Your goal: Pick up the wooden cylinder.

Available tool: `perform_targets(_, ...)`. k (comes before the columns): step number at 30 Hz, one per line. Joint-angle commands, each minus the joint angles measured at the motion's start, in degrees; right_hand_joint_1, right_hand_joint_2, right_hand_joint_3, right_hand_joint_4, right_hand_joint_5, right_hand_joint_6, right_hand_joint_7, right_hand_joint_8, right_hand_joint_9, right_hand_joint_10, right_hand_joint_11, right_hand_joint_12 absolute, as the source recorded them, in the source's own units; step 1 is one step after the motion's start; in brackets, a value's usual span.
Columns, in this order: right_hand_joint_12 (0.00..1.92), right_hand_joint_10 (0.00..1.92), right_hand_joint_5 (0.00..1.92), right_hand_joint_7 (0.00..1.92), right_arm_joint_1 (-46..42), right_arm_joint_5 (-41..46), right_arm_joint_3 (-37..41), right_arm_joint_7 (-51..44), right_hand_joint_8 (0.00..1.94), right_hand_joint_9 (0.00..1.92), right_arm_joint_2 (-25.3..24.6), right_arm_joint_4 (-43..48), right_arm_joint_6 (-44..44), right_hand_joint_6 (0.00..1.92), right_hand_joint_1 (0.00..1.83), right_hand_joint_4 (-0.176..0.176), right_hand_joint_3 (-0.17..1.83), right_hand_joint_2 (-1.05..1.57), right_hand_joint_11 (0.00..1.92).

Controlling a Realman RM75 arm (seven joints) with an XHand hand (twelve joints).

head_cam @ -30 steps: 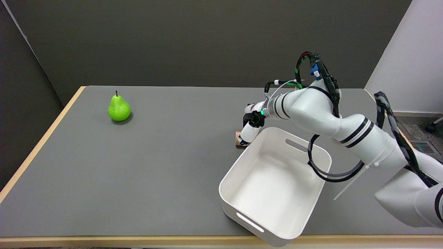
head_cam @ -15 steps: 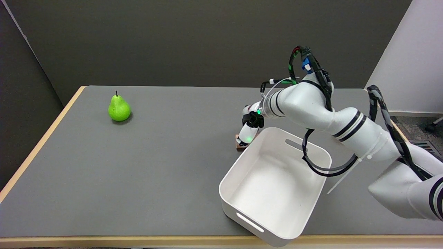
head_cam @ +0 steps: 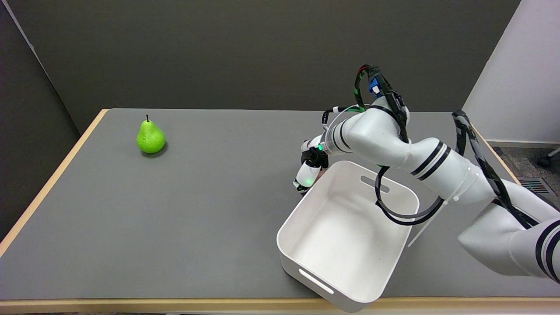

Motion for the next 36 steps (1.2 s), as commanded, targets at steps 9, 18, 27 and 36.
perform_targets(9,1.28,0.99,0.29,0.43,0.31,-0.49,-0.86,-0.45,0.69,0.28,-1.15,-1.61,2.08,0.70,0.78,-0.176,0.86,0.67,0.11)
perform_targets(18,1.30,0.98,0.33,0.46,-0.42,-0.87,-0.86,-0.53,0.71,0.32,-0.94,-1.13,2.14,0.76,0.96,-0.176,0.93,0.69,0.11)
perform_targets(27,1.31,1.01,0.36,0.50,-0.50,-0.93,-1.36,-0.53,0.82,0.35,-0.86,-1.37,2.80,0.86,1.05,-0.176,0.93,0.75,0.14)
perform_targets(36,1.34,1.07,0.36,0.50,-1.22,-1.18,-1.67,-0.53,0.91,0.39,-0.78,-1.21,3.29,0.89,1.09,-0.176,0.93,0.78,0.17)
